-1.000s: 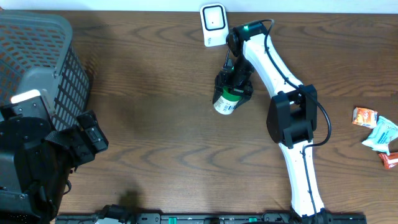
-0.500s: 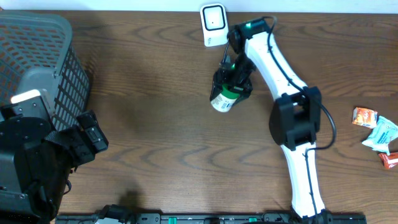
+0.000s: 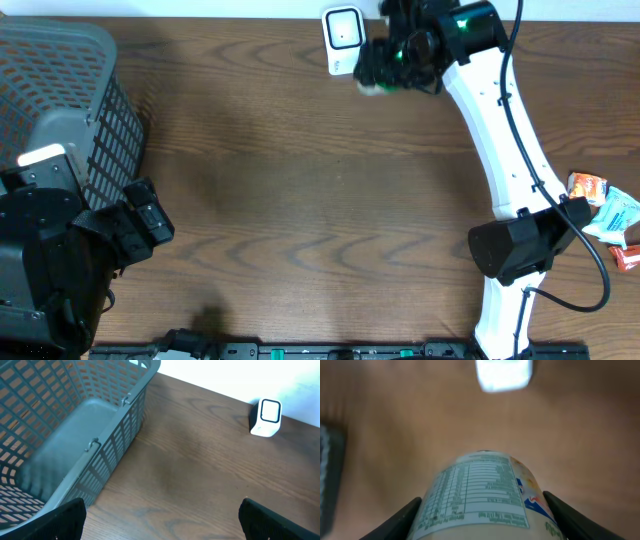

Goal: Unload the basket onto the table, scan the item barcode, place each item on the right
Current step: 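Raise the jar up to the scanner window and hold it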

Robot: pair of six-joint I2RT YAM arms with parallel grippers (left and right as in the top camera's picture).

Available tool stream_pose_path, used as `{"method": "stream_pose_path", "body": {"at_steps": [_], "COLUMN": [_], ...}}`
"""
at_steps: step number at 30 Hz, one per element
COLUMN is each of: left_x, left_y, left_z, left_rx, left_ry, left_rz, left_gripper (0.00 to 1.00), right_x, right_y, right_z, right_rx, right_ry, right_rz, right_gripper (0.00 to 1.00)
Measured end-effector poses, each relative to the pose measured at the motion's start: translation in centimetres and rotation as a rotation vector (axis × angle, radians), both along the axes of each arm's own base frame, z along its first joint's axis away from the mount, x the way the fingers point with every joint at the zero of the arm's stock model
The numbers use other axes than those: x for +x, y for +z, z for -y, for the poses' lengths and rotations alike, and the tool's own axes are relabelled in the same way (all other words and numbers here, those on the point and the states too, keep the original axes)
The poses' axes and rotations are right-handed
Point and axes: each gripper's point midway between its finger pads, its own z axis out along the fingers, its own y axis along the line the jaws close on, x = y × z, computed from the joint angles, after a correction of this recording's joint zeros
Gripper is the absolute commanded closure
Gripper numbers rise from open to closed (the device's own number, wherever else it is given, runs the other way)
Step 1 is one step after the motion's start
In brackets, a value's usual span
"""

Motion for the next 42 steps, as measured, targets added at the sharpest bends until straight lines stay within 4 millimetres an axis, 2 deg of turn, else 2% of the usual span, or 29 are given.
{"method": "stream_pose_path", "body": {"at_steps": [6, 9, 16, 18, 28, 32, 37, 42], "left_x": [0.0, 0.0, 0.0, 0.0, 0.0, 0.0, 0.0, 0.0], "left_y": [0.0, 0.0, 0.0, 0.0, 0.0, 0.0, 0.0, 0.0], "left_z": [0.0, 0.0, 0.0, 0.0, 0.0, 0.0, 0.0, 0.0], "left_rx": [0.000, 0.000, 0.000, 0.000, 0.000, 0.000, 0.000, 0.000], "left_ry": [0.000, 0.000, 0.000, 0.000, 0.000, 0.000, 0.000, 0.000], "left_rz": [0.000, 0.000, -0.001, 0.000, 0.000, 0.000, 0.000, 0.000], "left_gripper": [0.02, 0.02, 0.02, 0.02, 0.02, 0.02, 0.02, 0.02], "right_x": [5.3, 7.8, 13.5, 14.6, 18.8, 19.9, 20.7, 21.0], "right_y": [1.8, 1.9, -0.8, -1.6, -2.7, -4.6, -7.8, -9.9], "right_z": [1.0, 0.7, -0.8, -1.1, -3.0, -4.5, -6.3, -6.0], "right_rx": [-0.064, -0.078, -0.111, -0.112, -0.100, -0.120, -0.164, -0.229], "right_ry": [-0.094, -0.116, -0.084, -0.079, -0.060, -0.045, -0.013, -0.020], "right_rz": [0.226, 0.315, 0.468, 0.495, 0.676, 0.726, 0.760, 0.757], "right_gripper": [0.64, 0.64, 0.63, 0.63, 0.64, 0.66, 0.70, 0.71]}}
